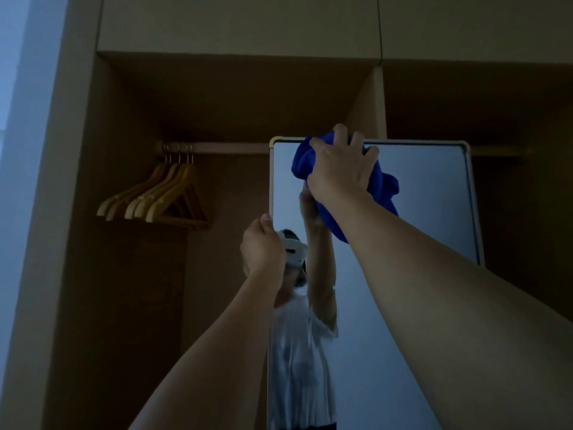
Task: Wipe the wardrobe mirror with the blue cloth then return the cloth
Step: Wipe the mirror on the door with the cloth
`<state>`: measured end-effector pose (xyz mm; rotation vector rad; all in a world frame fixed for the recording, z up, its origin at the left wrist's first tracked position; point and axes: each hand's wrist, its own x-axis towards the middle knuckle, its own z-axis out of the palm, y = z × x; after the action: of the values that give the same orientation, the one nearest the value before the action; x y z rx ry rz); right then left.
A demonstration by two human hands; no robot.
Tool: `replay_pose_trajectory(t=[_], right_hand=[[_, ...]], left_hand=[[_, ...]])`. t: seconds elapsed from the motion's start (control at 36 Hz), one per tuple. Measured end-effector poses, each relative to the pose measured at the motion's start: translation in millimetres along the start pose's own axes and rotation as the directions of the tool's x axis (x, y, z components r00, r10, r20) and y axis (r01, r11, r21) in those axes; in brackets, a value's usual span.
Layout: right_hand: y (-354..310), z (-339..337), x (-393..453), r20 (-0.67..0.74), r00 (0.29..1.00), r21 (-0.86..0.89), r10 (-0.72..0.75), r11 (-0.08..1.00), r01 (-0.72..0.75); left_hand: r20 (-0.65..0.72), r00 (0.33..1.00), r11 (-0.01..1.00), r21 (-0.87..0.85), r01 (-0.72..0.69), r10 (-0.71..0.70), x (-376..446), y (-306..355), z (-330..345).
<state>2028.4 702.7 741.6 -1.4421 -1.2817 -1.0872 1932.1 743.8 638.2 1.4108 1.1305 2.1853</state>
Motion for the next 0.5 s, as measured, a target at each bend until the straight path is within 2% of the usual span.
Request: replay_pose_trajectory(t=[0.11,0.19,0.31,0.39,0.5], right_hand=[[0,-1,-4,0.000,0.999,-0.009,0.032,0.999,-0.032],[-6,0,-11,-0.024,0.999,-0.046,-0.046,0.998,0.045],[-5,2,-18,-0.044,0.995,0.016,-0.092,0.996,0.092],[9,4,-16,-0.037,0.998,0.023,-0.053,0.998,0.054],[39,2,-7,-0.013,0.997,0.003,0.082,0.997,-0.082]], left_hand=[[-0.025,1.000,1.000,0.011,-0.005,0.005,-1,0,2],[-0.042,0.999,0.999,0.033,0.000,0.002,-2,1,3],[-0.052,0.999,0.999,0.042,0.003,0.000,0,0,4],[-0.051,0.999,0.999,0.053,-0.002,0.005,0,0,4],[-0.064,0.998,0.999,0.049,-0.023,0.026,0,-1,4]])
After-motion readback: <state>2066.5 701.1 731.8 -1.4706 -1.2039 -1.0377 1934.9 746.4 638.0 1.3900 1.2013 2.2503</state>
